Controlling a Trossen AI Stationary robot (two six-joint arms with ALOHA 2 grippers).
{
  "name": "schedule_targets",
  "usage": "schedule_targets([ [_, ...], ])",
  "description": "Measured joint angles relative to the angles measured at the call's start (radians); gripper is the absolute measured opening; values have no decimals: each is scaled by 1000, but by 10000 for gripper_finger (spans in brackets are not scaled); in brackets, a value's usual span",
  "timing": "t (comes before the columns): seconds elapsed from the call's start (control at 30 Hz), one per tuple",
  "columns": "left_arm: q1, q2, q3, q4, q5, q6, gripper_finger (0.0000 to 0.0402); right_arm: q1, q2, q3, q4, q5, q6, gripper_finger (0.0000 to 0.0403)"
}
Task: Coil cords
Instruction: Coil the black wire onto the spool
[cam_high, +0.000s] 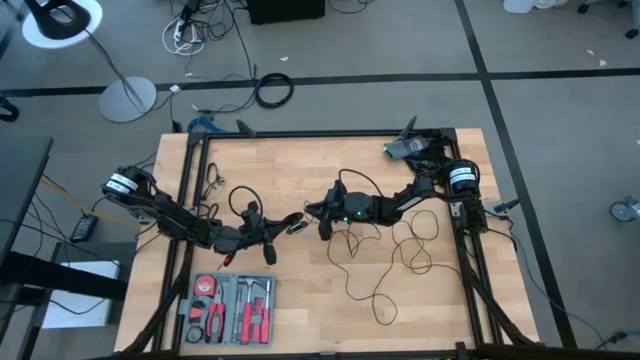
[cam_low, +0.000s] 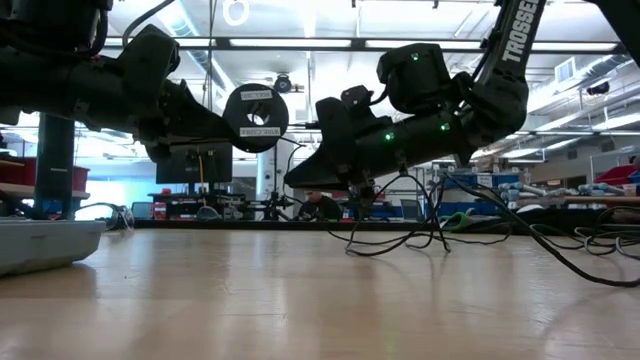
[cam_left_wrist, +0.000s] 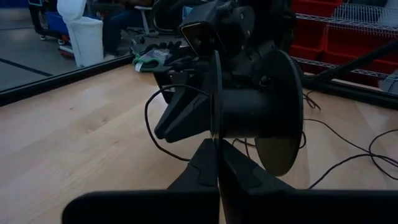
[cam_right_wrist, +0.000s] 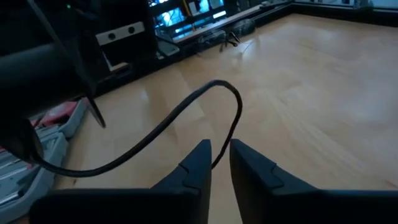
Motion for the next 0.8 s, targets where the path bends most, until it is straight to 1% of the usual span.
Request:
schedule_targets([
  [0.17, 0, 0, 0, 3, 0, 0, 0, -1, 0, 0, 7, -2, -1, 71],
  [0.33, 0, 0, 0, 17, 0, 0, 0, -11, 0, 0, 32, -30, -1, 70],
  [0.6, 0, 0, 0, 29, 0, 0, 0, -30, 0, 0, 57, -41, -8, 70],
  [0.7, 0, 0, 0, 29, 0, 5, 0, -36, 0, 0, 96, -77, -10, 64],
  [0.8, 0, 0, 0, 29, 0, 5, 0, -41, 0, 0, 103, -119, -31, 44],
])
